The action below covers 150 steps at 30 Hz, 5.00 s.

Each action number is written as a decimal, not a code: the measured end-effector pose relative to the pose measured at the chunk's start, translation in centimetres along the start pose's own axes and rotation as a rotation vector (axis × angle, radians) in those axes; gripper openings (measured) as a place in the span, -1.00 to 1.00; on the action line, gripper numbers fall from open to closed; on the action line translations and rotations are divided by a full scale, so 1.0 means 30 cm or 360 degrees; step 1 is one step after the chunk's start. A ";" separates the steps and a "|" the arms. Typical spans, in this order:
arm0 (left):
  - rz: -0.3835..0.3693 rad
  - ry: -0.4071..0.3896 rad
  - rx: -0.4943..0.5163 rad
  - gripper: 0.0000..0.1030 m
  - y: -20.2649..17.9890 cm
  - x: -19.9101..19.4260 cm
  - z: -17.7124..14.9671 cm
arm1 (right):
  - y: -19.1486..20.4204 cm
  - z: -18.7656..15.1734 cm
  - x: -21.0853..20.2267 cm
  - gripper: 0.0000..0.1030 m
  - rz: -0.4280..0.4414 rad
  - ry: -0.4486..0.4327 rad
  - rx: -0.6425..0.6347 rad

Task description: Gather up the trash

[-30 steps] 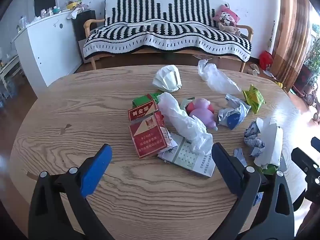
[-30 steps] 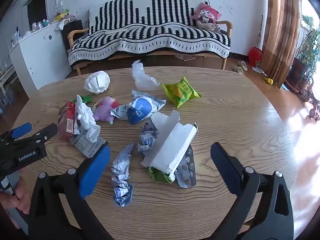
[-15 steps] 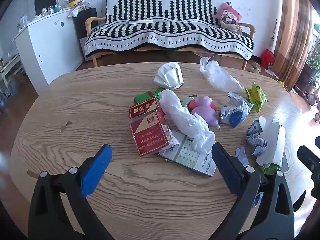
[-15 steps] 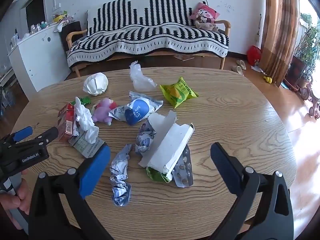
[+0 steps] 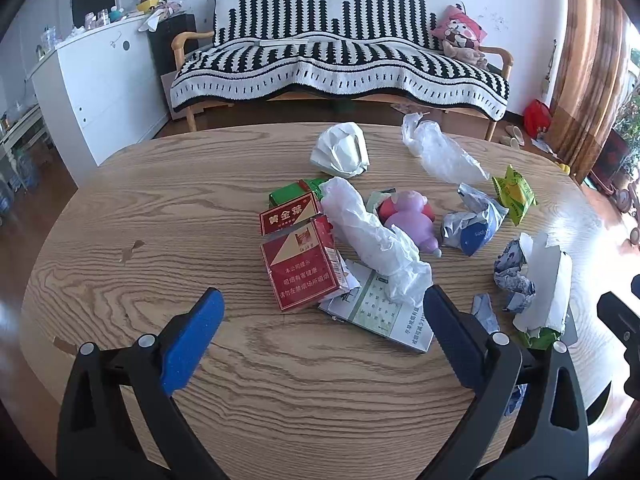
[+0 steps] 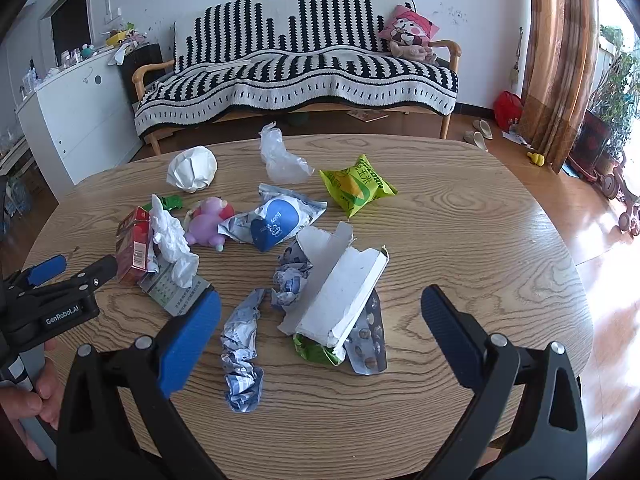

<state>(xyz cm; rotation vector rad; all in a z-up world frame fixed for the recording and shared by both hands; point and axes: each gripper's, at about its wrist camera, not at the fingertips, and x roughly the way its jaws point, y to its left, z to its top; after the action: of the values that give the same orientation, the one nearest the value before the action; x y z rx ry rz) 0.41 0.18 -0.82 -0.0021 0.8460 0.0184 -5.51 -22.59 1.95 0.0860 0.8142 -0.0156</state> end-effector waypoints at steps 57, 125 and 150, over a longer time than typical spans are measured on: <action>-0.0003 0.0016 -0.0010 0.88 0.005 0.006 -0.007 | -0.002 0.005 -0.015 0.89 0.0003 -0.0010 0.0007; -0.0421 0.0075 0.0011 0.11 -0.197 0.012 0.071 | -0.226 -0.081 0.200 -0.97 0.0083 0.0399 0.0143; -0.1292 0.0173 0.0814 0.11 -1.325 -0.219 -0.321 | -1.392 -0.623 -0.309 -0.97 -0.0527 0.0182 0.1153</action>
<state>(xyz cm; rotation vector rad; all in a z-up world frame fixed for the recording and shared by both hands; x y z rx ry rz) -10.48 -39.76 -2.51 0.1348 0.8891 -0.9668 -27.41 -62.83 -7.04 0.6387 0.8975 -0.6248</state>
